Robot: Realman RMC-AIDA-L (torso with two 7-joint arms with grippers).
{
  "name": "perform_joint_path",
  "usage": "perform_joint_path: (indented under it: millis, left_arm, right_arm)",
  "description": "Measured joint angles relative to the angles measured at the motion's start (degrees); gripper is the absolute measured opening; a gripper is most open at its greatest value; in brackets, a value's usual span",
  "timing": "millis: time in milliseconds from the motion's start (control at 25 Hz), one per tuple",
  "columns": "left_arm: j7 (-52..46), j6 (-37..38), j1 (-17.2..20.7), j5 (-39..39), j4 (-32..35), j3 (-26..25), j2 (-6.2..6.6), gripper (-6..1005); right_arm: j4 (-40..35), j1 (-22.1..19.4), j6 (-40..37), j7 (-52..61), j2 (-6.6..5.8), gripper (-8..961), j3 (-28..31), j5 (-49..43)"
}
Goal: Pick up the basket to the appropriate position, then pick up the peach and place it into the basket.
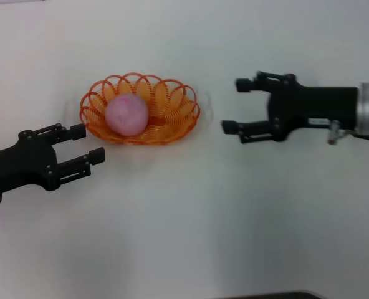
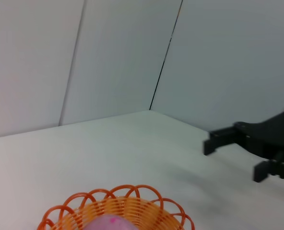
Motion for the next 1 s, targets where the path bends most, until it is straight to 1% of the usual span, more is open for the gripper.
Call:
perform_joint_path:
  millis: [160,240,320,1000]
  left_arm:
    - [0.0,-0.2,0.0,0.0,0.0,0.0,0.03,674]
    - [-0.2,-0.3,0.0,0.0,0.0,0.0,0.03,675]
    - [-0.4,-0.4,0.0,0.0,0.0,0.0,0.03,675]
    - [-0.6,-0.6,0.3,0.0,0.2,0.0,0.17,675]
  right_arm:
    - [-1.8,-2.5,-4.1,2.3,-0.17,957,4.8,-4.6]
    - [-1.9,-3.0,-5.8,2.4,0.09,957,7.5,-6.7]
    - [-1.9,-3.2,-6.6,2.4,0.28,957,8.8,-7.9]
    - [-1.7,-2.9,-6.8,2.0,0.37,958,9.6,-8.5]
